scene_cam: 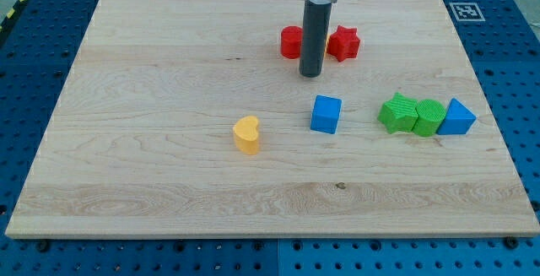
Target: Slide your hand diagonally to the cube
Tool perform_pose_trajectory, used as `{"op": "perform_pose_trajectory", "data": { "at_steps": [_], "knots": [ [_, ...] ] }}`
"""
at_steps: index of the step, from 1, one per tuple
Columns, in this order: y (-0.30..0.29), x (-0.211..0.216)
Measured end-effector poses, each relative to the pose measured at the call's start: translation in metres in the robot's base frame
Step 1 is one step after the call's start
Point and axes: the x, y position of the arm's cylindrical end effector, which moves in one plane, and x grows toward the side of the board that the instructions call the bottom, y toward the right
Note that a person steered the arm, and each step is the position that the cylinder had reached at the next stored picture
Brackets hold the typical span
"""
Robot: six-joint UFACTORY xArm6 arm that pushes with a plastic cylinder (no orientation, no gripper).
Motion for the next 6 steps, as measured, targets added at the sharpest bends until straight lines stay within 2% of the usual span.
{"op": "perform_pose_trajectory", "data": {
  "at_steps": [6],
  "knots": [
    [-0.035, 0.019]
  ]
}}
